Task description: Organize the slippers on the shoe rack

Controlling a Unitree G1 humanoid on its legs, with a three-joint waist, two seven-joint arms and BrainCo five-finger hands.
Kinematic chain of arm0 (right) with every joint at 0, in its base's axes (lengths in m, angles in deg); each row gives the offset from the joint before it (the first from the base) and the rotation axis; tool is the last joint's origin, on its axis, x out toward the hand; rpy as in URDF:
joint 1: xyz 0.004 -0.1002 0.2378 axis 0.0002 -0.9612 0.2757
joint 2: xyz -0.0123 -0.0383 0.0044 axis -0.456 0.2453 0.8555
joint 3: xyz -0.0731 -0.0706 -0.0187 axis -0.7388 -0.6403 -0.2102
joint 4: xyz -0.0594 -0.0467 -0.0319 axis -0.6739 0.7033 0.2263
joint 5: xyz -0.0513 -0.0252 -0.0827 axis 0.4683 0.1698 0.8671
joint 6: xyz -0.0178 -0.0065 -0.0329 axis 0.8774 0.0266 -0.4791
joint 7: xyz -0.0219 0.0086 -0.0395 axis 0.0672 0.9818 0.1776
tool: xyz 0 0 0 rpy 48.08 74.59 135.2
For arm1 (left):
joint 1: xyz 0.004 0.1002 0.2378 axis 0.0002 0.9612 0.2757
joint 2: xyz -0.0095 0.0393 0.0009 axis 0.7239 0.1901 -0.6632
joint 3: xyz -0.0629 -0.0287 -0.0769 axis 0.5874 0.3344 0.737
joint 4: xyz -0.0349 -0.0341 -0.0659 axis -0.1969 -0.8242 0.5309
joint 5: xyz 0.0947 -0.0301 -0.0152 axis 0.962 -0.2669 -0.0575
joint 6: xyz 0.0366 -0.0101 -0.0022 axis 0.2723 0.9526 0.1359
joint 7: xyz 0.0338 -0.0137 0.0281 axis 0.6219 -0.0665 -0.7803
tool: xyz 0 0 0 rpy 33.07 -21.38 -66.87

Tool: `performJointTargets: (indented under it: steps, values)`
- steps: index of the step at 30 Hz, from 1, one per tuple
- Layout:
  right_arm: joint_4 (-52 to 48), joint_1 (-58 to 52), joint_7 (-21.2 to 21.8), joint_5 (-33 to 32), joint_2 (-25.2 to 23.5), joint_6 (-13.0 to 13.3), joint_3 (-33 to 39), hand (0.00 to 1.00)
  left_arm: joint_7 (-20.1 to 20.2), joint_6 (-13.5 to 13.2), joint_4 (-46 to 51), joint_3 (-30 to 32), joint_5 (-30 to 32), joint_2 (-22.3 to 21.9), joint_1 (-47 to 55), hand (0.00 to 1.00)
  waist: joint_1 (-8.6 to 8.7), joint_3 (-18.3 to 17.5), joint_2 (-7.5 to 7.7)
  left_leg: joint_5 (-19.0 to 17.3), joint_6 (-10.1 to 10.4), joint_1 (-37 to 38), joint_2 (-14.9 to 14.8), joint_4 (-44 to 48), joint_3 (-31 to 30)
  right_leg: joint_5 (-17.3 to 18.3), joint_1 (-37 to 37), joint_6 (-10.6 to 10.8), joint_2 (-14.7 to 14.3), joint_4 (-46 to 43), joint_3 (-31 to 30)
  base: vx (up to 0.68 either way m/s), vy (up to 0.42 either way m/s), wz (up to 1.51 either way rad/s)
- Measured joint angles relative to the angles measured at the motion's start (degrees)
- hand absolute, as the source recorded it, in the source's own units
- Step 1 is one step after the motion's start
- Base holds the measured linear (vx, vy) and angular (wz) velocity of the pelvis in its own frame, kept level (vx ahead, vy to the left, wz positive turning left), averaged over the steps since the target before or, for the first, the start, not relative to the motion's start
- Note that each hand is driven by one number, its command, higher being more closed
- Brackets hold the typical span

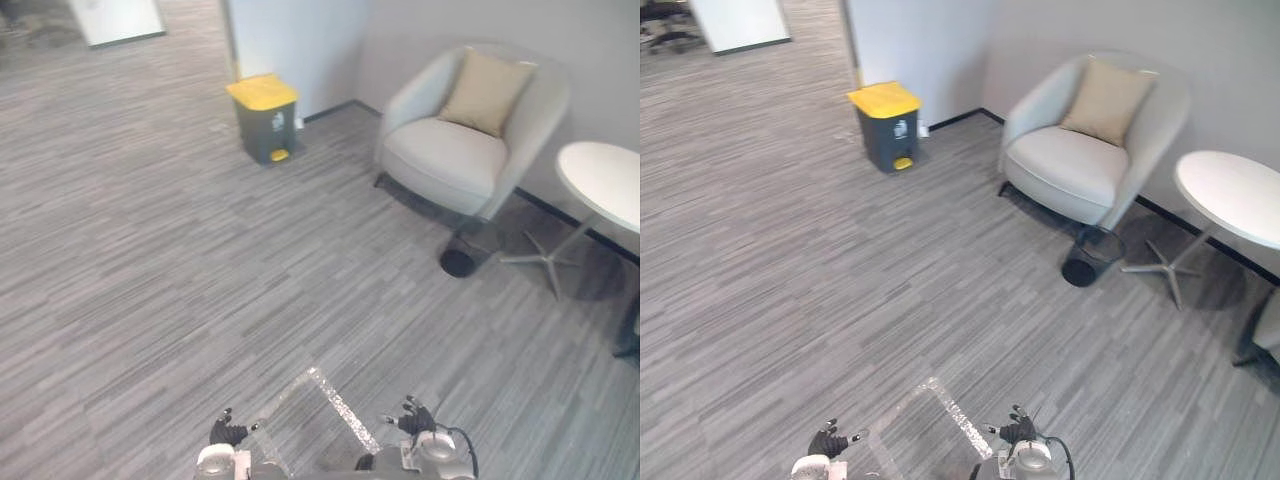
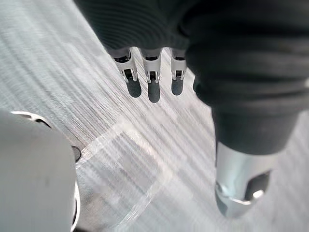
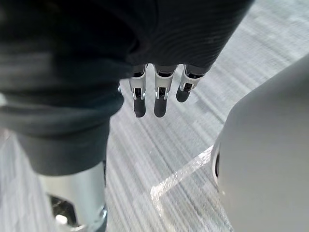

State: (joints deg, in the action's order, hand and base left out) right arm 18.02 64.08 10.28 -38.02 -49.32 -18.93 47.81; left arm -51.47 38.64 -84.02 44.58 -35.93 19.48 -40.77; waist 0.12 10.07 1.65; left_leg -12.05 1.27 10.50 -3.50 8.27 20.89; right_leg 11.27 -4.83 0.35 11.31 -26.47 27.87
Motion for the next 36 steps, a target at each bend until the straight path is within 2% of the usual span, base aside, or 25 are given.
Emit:
performJointTargets:
  steps: [3, 5, 7, 8, 9, 10, 11, 12, 13, 14, 15, 16, 17, 18, 19, 20, 21, 23, 25, 31, 34, 36]
  values:
    - [1.3, 0.6, 0.0, -0.1, 1.8, -0.1, 0.6, 0.00, 0.2, 0.2, -0.8, -1.0, 0.4, -0.4, -0.2, 0.00, 0.94, 0.4, -1.50, 0.6, 1.0, 3.3, -0.5, -2.4, 2.3, -0.6, -1.1, -1.0, 0.5, -4.3, 2.6, 0.13, 0.020, -0.52]
    - [1.8, 0.5, -0.1, -0.1, 1.8, 0.0, 1.2, 0.00, 0.9, 0.5, -0.8, -1.2, 0.8, -0.5, -0.4, 0.00, 0.95, 0.0, -1.84, 1.3, 2.2, 3.5, -0.5, -3.0, 2.1, -0.6, -0.8, -1.0, -0.5, -2.0, 2.3, 0.14, -0.016, -0.36]
    - [1.8, 0.5, -0.1, -0.2, 1.9, 0.0, 1.3, 0.00, 1.2, 0.6, -0.8, -1.7, 1.5, -0.6, -0.6, 0.00, 1.05, 0.1, -1.87, 1.3, 2.3, 2.3, -0.7, -0.9, 2.1, -0.5, 0.4, -1.1, -1.4, 1.3, 2.5, 0.10, -0.048, -0.16]
    - [1.9, 0.4, -0.1, -0.2, 1.8, -0.1, 1.4, 0.00, 1.2, 0.6, -0.7, -2.1, 1.5, -0.3, -0.9, 0.00, 1.23, 0.3, -1.29, 0.3, 3.7, -0.2, -1.5, 6.2, 2.1, -0.5, 2.5, -1.1, -2.4, 5.7, 2.6, 0.05, -0.097, -0.11]
    - [1.9, -0.1, -0.1, -0.2, 2.0, -0.1, 1.4, 0.00, 1.1, 0.7, 0.1, -2.0, 1.5, -0.4, -1.0, 0.00, 1.00, 0.5, -1.43, -1.2, 5.8, -3.6, -3.7, 16.7, 2.2, -0.5, 5.5, -1.1, -3.6, 10.2, 2.0, 0.06, -0.097, -0.23]
    - [1.9, -0.2, -0.1, -0.2, 2.2, -0.1, 1.3, 0.00, 1.1, 0.6, 0.8, -2.0, 1.5, -0.7, -0.9, 0.00, 0.68, 0.7, -1.96, -1.4, 6.2, -5.1, -5.2, 22.2, 2.3, -0.5, 6.8, -1.1, -4.4, 12.0, 1.2, 0.07, -0.021, -0.64]
    - [1.7, -0.3, -0.1, -0.2, 2.5, -0.1, 1.1, 0.00, 1.1, 0.5, 1.8, -1.4, 1.6, -1.4, -0.3, 0.00, 0.19, 1.0, -3.29, -0.9, 6.1, -9.1, -8.3, 33.5, 1.8, -0.6, 8.6, -1.6, -6.3, 13.9, -1.7, 0.08, 0.060, -0.70]
    - [1.6, -0.3, -0.1, -0.3, 2.7, -0.1, 1.0, 0.00, 1.1, 0.4, 1.9, -1.2, 1.6, -1.6, -0.2, 0.00, -0.01, 0.8, -3.88, -1.9, 5.9, -10.5, -8.9, 36.5, 0.9, -0.1, 8.9, -2.3, -6.7, 14.1, -2.4, 0.11, 0.155, -1.14]
    - [1.8, -0.2, -0.3, -0.3, 3.0, -0.3, 1.1, 0.00, 1.1, 0.3, 2.3, -0.6, 1.4, -2.1, 0.1, 0.00, -0.27, 0.9, -4.56, -5.4, 4.4, -12.4, -8.5, 37.9, -2.2, 0.0, 9.1, -2.5, -6.9, 14.1, -6.0, 0.12, 0.232, -1.28]
    - [1.7, 0.1, -0.4, -0.3, 3.0, -0.3, 1.1, 0.00, 1.1, 0.2, 2.7, -0.5, 1.4, -2.0, 0.2, 0.00, -0.31, 1.1, -4.32, -8.0, 3.4, -14.5, -7.3, 36.0, -5.2, -0.3, 8.9, -2.2, -6.6, 14.2, -9.1, 0.09, 0.191, -1.27]
    - [1.8, 0.3, -0.5, -0.4, 3.0, -0.3, 1.1, 0.00, 1.1, 0.2, 2.7, -0.4, 1.3, -2.0, 0.2, 0.00, -0.37, 1.2, -4.15, -8.4, 3.3, -15.0, -6.8, 34.8, -6.3, -0.4, 8.9, -2.0, -6.3, 14.2, -10.1, 0.08, 0.254, -1.47]
    - [1.8, 0.3, -0.6, -0.7, 3.0, -0.4, 1.1, 0.00, 1.0, -0.4, 3.1, -0.4, 1.2, -1.9, 0.2, 0.00, -0.73, 1.4, -3.92, -8.2, 3.5, -16.4, -4.6, 25.0, -13.5, -0.9, 8.5, -0.3, -5.6, 13.8, -14.2, 0.04, 0.203, -1.17]
    - [1.8, 0.3, -0.6, -0.7, 3.1, -0.3, 1.0, 0.00, 1.0, -0.4, 3.0, -0.4, 1.1, -2.1, 0.2, 0.00, -0.79, 1.3, -4.30, -6.8, 4.1, -16.2, -4.1, 19.6, -16.3, -0.9, 8.2, 0.7, -5.7, 13.5, -15.5, 0.06, 0.305, -1.51]
    - [1.9, 0.3, -0.7, -1.0, 3.6, -0.4, 1.0, 0.00, 1.0, -0.5, 2.9, -0.3, 0.8, -2.2, 0.0, 0.00, -0.93, 1.2, -5.04, -1.8, 4.3, -14.1, -3.6, 14.1, -17.7, -1.0, 7.4, 2.7, -6.0, 12.7, -18.9, 0.10, 0.252, -0.84]
    - [1.6, 0.2, -0.7, -1.3, 3.3, -0.3, 1.0, 0.00, 0.9, -0.4, 2.7, -0.3, 0.8, -1.8, 0.0, 0.00, -0.71, 1.0, -4.65, -1.6, 4.5, -13.2, -3.1, 12.6, -16.7, -1.6, 7.6, 3.5, -5.6, 13.3, -19.5, 0.15, 0.269, -0.85]
    - [2.0, -0.3, -0.6, -2.0, 2.5, -0.1, 0.8, 0.00, 0.9, -0.5, 2.7, -0.1, 0.8, -1.1, 0.1, 0.00, -0.69, 0.6, -2.06, -0.6, 4.2, -12.2, -0.4, 12.4, -17.5, -2.6, 8.1, 3.8, -4.3, 15.8, -20.4, 0.15, 0.200, -0.44]
    - [2.3, -0.6, -0.6, -2.3, 2.4, -0.3, 0.9, 0.00, 0.9, -0.5, 2.7, -0.1, 0.7, -1.0, -0.1, 0.00, -0.73, 0.8, -2.22, -0.6, 4.2, -12.6, 0.1, 13.2, -19.2, -2.8, 8.3, 4.1, -4.1, 16.4, -21.0, 0.16, 0.128, -0.50]
    - [1.7, -1.3, -0.7, -2.3, 1.8, -0.3, 1.2, 0.00, 0.9, -0.3, 2.5, 0.2, 0.4, -0.7, -0.1, 0.00, -0.99, 0.3, -1.12, -0.6, 4.2, -11.2, 0.9, 11.7, -18.9, -3.9, 9.2, 4.5, -3.5, 18.4, -22.4, 0.14, 0.080, -0.31]
    - [1.6, -1.5, -0.6, -2.3, 1.8, -0.3, 1.4, 0.00, 0.9, -0.3, 2.6, 1.0, 0.4, -0.8, 0.0, 0.00, -1.15, 0.4, -1.16, -0.6, 4.2, -10.2, 1.1, 10.7, -18.0, -4.2, 9.5, 4.5, -3.2, 18.8, -22.6, 0.09, 0.084, -0.23]
    - [0.2, -2.8, -0.6, -2.2, 1.8, -0.3, 2.6, 0.00, 1.0, -0.3, 2.5, 1.9, 0.5, -2.4, 0.7, 0.00, -1.65, -0.3, -2.47, 0.0, 3.2, -5.3, 0.0, 4.7, -15.0, -4.2, 8.8, 4.5, -4.9, 18.5, -26.5, 0.03, -0.019, -0.37]
    - [-0.4, -3.1, -0.5, -2.2, 1.8, -0.3, 2.6, 0.00, 1.0, -0.4, 2.5, 2.5, 0.5, -2.7, 0.7, 0.00, -1.75, -0.3, -2.55, 0.0, 3.2, -4.1, -1.0, 3.2, -13.3, -4.3, 7.4, 4.3, -6.0, 17.2, -28.2, -0.03, -0.057, -0.42]
    - [-0.4, -3.1, -0.5, -2.2, 1.9, -0.3, 2.5, 0.00, 1.0, -0.4, 2.5, 4.1, 0.4, -3.3, 0.7, 0.00, -2.41, -0.4, -2.63, -0.2, 3.0, -3.4, -2.4, 2.0, -10.7, -5.4, 5.4, 4.2, -6.3, 15.9, -24.9, -0.07, -0.058, -0.66]
